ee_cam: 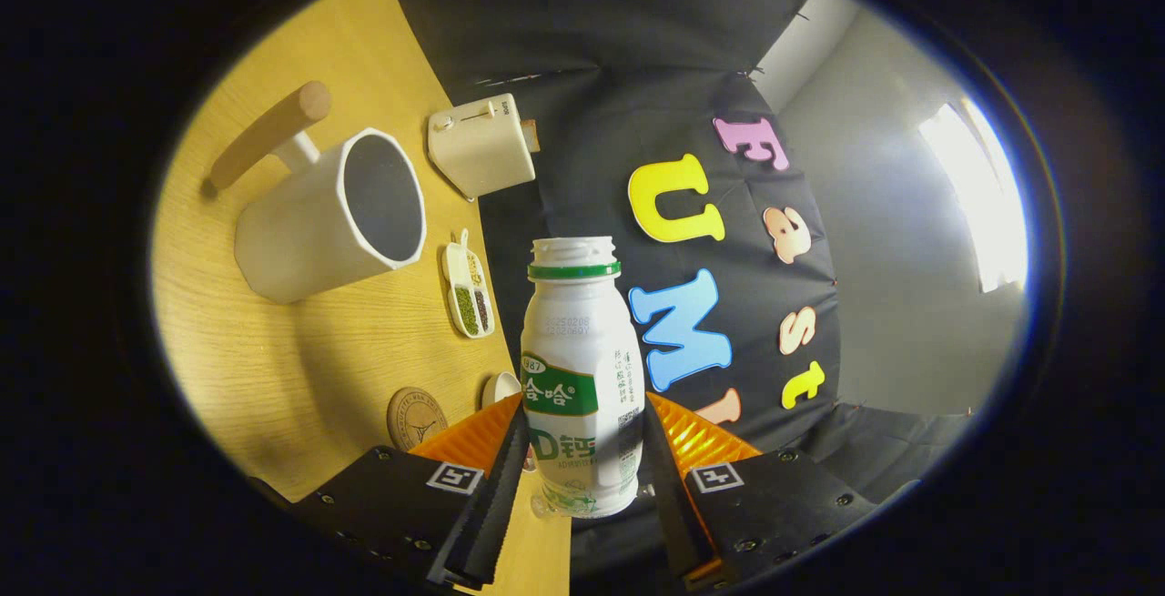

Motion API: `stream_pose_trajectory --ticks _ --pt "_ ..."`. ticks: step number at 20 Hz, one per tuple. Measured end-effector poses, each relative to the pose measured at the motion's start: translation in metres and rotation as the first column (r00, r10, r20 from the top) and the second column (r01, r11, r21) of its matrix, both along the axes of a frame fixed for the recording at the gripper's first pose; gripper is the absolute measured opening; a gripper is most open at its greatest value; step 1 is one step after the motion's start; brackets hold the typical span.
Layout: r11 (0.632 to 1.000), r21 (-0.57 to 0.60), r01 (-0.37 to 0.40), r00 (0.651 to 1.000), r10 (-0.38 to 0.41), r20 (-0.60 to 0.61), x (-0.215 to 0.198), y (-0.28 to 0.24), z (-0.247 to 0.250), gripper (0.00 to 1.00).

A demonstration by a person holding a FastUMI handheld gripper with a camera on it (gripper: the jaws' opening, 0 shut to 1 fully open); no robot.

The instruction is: Take the bottle from table, then pour the juice into the cup, finally place the bottle on the coaster

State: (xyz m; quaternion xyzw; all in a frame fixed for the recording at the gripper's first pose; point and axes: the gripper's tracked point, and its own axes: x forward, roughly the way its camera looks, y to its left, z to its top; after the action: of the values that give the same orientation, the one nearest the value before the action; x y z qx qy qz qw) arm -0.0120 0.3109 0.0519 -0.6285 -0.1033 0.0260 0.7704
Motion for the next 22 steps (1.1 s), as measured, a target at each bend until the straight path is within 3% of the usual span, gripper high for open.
stream_pose_trajectory --ticks 6,22 --pt "0.991 -0.131 0.013 0.998 -0.005 0.062 -0.002 0.005 -0.002 0.68" --pt "0.964 -0.267 0.012 0.990 0.025 0.136 -0.002 0.016 0.006 0.68"
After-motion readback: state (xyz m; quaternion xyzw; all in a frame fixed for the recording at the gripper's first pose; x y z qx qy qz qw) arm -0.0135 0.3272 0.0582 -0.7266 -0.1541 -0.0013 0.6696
